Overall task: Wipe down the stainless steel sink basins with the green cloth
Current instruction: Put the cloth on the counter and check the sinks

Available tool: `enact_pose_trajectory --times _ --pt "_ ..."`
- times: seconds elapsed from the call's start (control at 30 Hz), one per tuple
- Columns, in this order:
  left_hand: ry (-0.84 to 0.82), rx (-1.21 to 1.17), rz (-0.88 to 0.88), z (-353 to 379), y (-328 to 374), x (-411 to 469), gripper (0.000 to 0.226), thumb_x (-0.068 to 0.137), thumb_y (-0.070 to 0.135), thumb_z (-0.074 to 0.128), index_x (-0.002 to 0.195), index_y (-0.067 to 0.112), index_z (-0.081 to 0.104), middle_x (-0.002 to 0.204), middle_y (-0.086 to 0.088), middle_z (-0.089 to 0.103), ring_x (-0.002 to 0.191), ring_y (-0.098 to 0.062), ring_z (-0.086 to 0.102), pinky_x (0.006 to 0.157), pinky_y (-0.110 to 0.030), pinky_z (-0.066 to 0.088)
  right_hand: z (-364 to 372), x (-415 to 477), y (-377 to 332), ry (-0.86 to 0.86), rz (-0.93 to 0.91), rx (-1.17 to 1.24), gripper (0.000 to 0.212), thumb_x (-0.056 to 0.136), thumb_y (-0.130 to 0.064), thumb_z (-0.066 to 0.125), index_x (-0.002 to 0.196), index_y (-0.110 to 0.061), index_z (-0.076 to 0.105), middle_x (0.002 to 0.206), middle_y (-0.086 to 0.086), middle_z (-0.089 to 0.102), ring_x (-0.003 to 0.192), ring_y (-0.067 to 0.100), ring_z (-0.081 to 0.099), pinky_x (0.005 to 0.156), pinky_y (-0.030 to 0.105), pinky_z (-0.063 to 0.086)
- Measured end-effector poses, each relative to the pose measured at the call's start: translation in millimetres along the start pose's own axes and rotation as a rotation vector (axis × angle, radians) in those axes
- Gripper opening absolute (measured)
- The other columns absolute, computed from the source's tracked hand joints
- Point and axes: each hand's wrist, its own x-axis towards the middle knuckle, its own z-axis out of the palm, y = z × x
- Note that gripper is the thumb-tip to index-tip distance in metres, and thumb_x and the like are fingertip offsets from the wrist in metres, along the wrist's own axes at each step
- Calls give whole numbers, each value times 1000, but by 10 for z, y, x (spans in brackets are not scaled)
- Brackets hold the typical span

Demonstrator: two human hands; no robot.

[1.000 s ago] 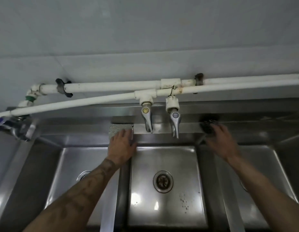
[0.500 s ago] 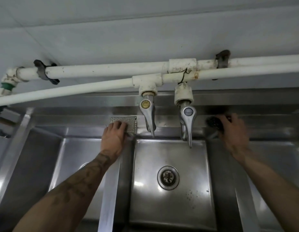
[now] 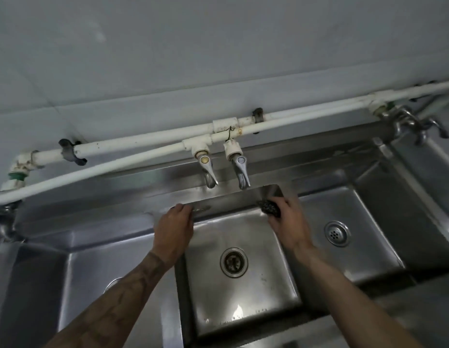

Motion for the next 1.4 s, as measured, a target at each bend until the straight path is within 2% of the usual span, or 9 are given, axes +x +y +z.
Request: enact_pose_trajectory --times 0.13,0.3,0.4,0.53,0.77,1.03,1.17,1.3,1.4 --pt "-7 -40 182 -108 257 -284 12 99 12 64 110 13 68 103 -11 71 90 -38 70 75 -47 59 -186 -860 -270 111 80 16 49 86 -19 75 133 -27 65 128 1 60 117 24 60 98 36 51" --pt "-70 -83 457 -304 763 -905 10 97 13 65 105 16 70 97 -8 71 84 -38 70 70 -46 59 -389 -2211 -494 213 276 -26 49 93 -27 70 141 -29 58 134 -2 55 122 22 56 96 32 44" --pt "-133 -99 632 -343 1120 -1341 9 98 13 62 104 17 68 98 -6 69 88 -35 69 74 -47 57 -496 -3035 -517 296 376 -1 50 92 -28 71 140 -33 56 135 -5 53 123 20 55 103 37 49" --pt "-160 -130 837 -389 1729 -2098 9 95 10 66 101 16 68 92 -6 69 81 -36 69 67 -44 56 -645 -4178 -457 454 524 -10 50 91 -28 70 140 -34 57 133 -7 53 121 18 55 100 38 52" --pt "-263 -103 1163 -51 2607 -3614 7 96 14 65 102 18 67 91 -2 63 82 -29 67 67 -43 56 -616 -6194 -178 585 791 -16 50 91 -32 68 140 -34 57 132 -7 53 122 20 56 98 37 51" --pt "-387 -30 1413 425 3120 -5488 14 101 18 60 112 21 67 99 1 65 92 -24 68 79 -39 54 -239 -8227 86 586 1035 37 50 88 -27 73 137 -26 62 126 2 59 111 29 62 91 40 54" --pt "-414 39 1498 712 3174 -6127 24 102 19 52 124 21 63 114 0 65 109 -25 64 98 -39 50 -47 -8813 189 571 1114 60 49 89 -24 71 137 -27 61 131 1 61 111 27 63 87 37 54" --pt "-452 57 1546 957 3087 -6573 31 96 22 43 111 22 70 103 2 67 95 -23 68 85 -38 57 155 -9139 318 575 1162 38 47 89 -21 71 135 -23 65 127 5 61 114 30 61 85 40 55" --pt "-470 74 1552 1180 2875 -6761 25 94 25 56 115 25 70 107 4 65 98 -22 65 85 -39 57 365 -9241 415 586 1163 8 52 84 -19 74 135 -25 64 126 5 55 111 31 59 81 41 57"
